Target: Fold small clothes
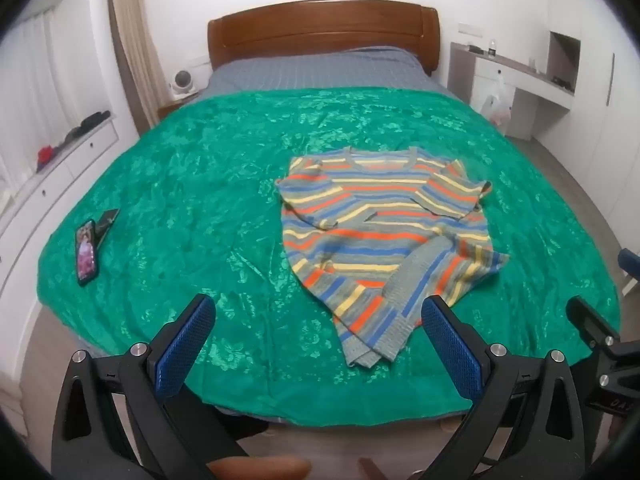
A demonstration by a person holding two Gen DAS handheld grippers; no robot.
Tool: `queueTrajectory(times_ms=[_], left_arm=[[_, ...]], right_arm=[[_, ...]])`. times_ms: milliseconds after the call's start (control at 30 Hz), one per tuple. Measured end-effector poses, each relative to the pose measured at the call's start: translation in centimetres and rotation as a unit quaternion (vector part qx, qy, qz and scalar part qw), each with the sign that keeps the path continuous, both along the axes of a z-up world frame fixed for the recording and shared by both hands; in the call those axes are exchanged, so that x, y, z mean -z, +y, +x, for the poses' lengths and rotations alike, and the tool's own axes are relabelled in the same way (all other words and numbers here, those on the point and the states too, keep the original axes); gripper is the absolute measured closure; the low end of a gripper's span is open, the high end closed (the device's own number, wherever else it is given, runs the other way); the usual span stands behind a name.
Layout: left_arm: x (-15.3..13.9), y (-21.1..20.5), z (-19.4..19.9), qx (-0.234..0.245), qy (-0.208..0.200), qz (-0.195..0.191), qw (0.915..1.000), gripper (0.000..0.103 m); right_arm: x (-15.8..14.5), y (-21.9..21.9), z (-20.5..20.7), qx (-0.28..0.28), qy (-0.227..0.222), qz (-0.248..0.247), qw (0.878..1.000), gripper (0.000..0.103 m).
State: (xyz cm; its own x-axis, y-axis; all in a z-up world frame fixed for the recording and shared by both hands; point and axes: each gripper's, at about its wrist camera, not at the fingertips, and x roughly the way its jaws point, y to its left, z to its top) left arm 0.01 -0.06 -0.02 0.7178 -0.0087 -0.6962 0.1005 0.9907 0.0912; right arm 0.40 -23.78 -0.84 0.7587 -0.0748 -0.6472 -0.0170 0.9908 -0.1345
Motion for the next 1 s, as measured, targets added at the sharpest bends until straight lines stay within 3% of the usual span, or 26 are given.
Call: queueTrajectory(times_ms=[167, 400, 1000], left_arm=[[0.1, 0.1, 0.0, 0.001, 0.008, -0.020, 0.9998, 0.000], [0.9, 0.5, 0.4, -0.001, 0.015, 0.002, 0.9999, 0.000], [1.6, 0.2, 0.7, 0.010, 0.031, -0.002, 0.9995, 0.000]], right_arm=[[0.3, 1.0, 0.3, -0.004, 0.013, -0.009, 1.000, 0.000], [0.8, 0.9, 0.6, -0.007, 0.026, 0.007, 1.000, 0.000], [0.6, 0.9, 1.1, 0.013, 0.038, -0.011, 0.999, 0.000]])
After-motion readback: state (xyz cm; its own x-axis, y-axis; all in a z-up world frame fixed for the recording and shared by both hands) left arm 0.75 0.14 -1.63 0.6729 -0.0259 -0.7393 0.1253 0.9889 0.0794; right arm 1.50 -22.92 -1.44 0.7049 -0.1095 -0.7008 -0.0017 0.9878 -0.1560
